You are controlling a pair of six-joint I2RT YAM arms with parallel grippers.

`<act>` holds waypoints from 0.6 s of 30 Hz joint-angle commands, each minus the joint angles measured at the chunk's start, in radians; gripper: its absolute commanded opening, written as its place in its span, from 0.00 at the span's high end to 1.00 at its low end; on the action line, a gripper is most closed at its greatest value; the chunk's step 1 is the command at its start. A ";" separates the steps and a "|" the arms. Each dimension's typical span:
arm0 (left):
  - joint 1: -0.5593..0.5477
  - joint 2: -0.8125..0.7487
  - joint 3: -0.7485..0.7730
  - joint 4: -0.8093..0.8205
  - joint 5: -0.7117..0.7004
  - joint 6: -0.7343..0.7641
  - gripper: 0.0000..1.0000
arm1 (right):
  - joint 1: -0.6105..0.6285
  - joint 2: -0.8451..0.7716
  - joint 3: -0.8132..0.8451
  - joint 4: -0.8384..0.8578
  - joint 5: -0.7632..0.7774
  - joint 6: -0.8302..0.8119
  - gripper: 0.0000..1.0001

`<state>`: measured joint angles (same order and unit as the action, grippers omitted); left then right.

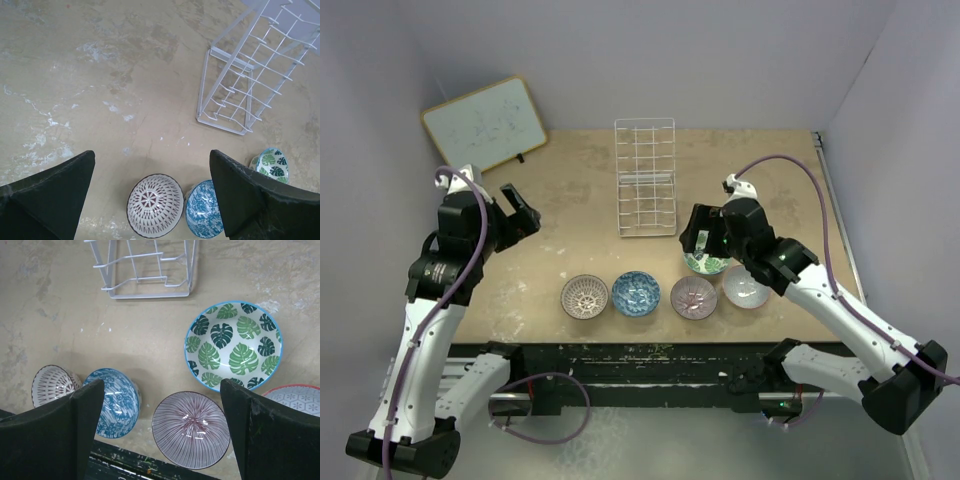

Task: Load the bowls into the dish rack

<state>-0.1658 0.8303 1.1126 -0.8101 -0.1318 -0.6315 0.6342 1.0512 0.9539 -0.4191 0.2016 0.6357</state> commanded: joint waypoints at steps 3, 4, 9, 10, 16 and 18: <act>-0.001 -0.016 0.033 0.014 -0.004 0.022 0.01 | 0.004 -0.025 0.070 -0.024 0.058 0.023 0.00; -0.001 -0.021 0.029 0.015 -0.002 0.029 0.01 | 0.004 -0.020 0.081 -0.030 0.062 0.023 0.00; -0.001 -0.083 -0.019 0.072 0.066 0.166 0.01 | 0.004 0.005 0.098 -0.058 0.094 0.022 0.00; -0.001 -0.096 -0.026 0.082 0.089 0.195 0.01 | 0.002 0.009 0.102 -0.064 0.125 0.023 0.00; -0.001 -0.151 -0.033 0.087 0.192 0.295 0.01 | 0.004 0.044 0.118 -0.058 0.179 0.013 0.00; -0.001 -0.154 -0.024 0.078 0.216 0.309 0.01 | 0.004 0.067 0.127 -0.055 0.183 0.014 0.01</act>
<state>-0.1658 0.6842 1.0805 -0.7685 -0.0010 -0.4114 0.6342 1.0889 1.0309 -0.4808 0.3264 0.6456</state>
